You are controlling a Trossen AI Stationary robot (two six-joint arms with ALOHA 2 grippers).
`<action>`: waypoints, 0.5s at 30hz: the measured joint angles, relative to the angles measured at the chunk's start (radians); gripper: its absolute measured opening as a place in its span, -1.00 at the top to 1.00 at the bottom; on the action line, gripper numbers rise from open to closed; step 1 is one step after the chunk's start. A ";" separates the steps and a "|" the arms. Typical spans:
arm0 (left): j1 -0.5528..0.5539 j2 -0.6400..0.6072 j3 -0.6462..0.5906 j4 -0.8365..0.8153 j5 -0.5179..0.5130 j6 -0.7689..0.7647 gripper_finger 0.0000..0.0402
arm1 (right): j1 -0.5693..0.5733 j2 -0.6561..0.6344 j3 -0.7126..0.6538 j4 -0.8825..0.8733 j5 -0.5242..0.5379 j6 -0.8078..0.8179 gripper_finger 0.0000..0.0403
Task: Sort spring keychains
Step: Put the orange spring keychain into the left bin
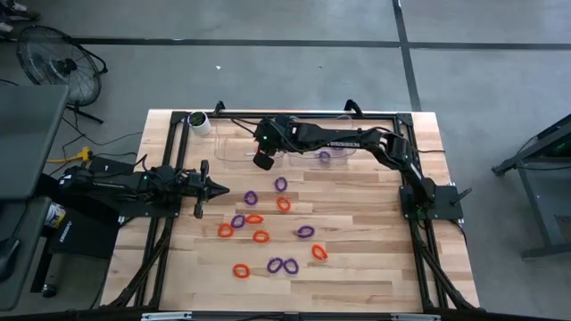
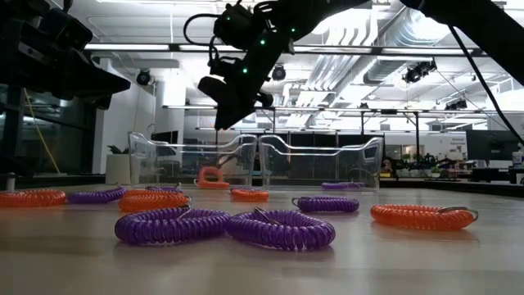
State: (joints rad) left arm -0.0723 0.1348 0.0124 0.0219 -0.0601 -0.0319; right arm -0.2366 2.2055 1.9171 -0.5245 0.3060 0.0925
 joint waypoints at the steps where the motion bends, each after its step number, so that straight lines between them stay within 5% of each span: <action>1: 0.000 0.000 0.000 0.000 0.000 0.000 0.99 | 0.000 0.000 0.000 0.001 0.007 0.000 0.41; 8: 0.000 0.000 0.000 0.000 0.000 0.000 0.99 | 0.015 -0.004 -0.001 -0.021 0.030 0.057 0.15; 15: 0.000 0.000 0.000 0.000 0.000 0.000 0.99 | 0.091 -0.057 -0.001 -0.178 -0.003 0.091 0.09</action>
State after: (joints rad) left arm -0.0725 0.1345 0.0124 0.0219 -0.0603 -0.0317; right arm -0.1452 2.1484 1.9163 -0.7025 0.3028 0.1833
